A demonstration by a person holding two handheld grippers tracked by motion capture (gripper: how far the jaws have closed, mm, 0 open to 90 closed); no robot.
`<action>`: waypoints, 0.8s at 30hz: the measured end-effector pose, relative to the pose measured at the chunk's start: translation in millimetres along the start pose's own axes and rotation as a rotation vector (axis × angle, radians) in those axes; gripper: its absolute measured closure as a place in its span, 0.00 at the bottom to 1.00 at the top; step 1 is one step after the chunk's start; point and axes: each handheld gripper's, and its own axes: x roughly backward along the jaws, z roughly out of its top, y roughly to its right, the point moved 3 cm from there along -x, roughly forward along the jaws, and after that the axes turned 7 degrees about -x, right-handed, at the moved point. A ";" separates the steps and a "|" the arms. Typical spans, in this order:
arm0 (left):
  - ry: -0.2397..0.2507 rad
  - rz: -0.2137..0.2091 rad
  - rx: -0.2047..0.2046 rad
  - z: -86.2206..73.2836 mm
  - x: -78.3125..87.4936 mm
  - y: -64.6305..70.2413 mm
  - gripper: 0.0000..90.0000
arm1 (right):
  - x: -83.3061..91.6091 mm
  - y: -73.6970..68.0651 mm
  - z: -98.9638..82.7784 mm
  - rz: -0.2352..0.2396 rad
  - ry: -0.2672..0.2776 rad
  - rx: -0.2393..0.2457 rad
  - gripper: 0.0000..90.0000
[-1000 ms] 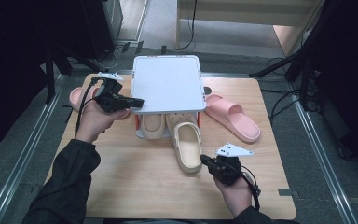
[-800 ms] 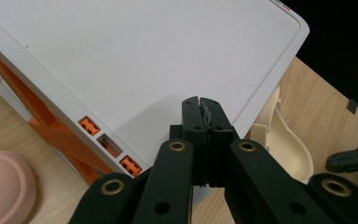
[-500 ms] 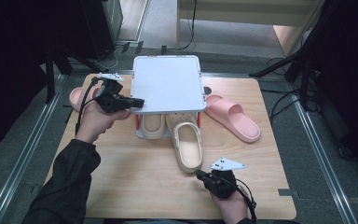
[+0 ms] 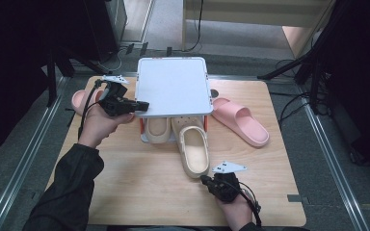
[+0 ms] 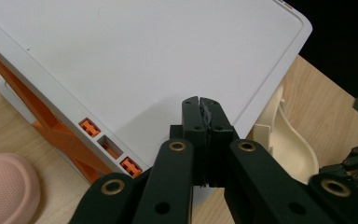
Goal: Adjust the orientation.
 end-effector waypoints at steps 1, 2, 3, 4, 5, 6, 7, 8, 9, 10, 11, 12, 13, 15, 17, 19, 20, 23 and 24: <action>0.000 0.000 0.000 0.0 0.0 0.1 1.00 | -0.4 0.0 0.5 0.002 0.002 0.002 1.00; 0.000 0.000 0.000 0.0 0.0 0.1 1.00 | -1.1 -0.9 1.1 0.006 0.003 0.003 1.00; -0.002 0.001 0.000 0.1 0.0 0.3 1.00 | -1.4 -1.4 1.4 0.006 0.005 0.004 1.00; -0.003 0.003 -0.001 0.2 0.0 0.4 1.00 | -1.5 -1.9 1.6 0.006 0.004 0.003 1.00; -0.004 0.004 0.000 0.2 0.0 0.5 1.00 | -1.9 -1.9 2.1 0.006 0.009 0.010 1.00; -0.004 0.004 0.000 0.2 0.0 0.5 1.00 | -1.9 -1.9 2.1 0.006 0.009 0.010 1.00; 0.000 0.004 0.001 -0.3 0.3 0.4 1.00 | -1.6 -2.7 2.9 0.012 0.013 0.005 1.00; 0.000 0.004 0.001 -0.3 0.3 0.4 1.00 | -1.6 -2.7 2.9 0.012 0.013 0.005 1.00; 0.004 0.000 0.013 -0.8 0.3 -0.2 1.00 | -1.5 -2.5 4.3 0.023 0.023 -0.013 1.00; 0.003 -0.001 0.014 -0.7 0.2 -0.1 1.00 | -1.7 -2.4 4.8 0.029 0.024 -0.023 1.00; 0.004 0.000 0.014 -0.5 -0.1 0.1 1.00 | -2.3 -2.8 5.5 0.037 0.026 -0.028 1.00; 0.004 0.002 0.012 -0.5 -0.1 0.4 1.00 | -2.6 -3.3 6.4 0.040 0.024 -0.029 1.00; 0.004 0.002 0.013 -0.5 -0.1 0.3 1.00 | -3.3 -3.9 7.6 0.040 0.026 -0.023 1.00; 0.004 0.002 0.014 -0.7 0.1 0.1 1.00 | -4.4 -5.1 11.3 0.043 0.025 -0.022 1.00; 0.005 0.002 0.015 -0.8 0.1 0.2 1.00 | -5.1 -6.0 14.9 0.045 0.028 -0.017 1.00; 0.006 0.004 0.015 -0.9 0.0 0.4 1.00 | -6.3 -7.0 19.5 0.047 0.036 -0.002 1.00; 0.006 0.004 0.015 -0.9 0.0 0.4 1.00 | -6.3 -7.0 19.5 0.047 0.036 -0.002 1.00; 0.007 0.014 0.008 -1.0 0.1 1.6 1.00 | -11.2 -6.9 28.8 0.048 0.044 0.004 1.00; 0.007 0.014 0.008 -1.0 0.1 1.6 1.00 | -11.2 -6.9 28.8 0.048 0.044 0.004 1.00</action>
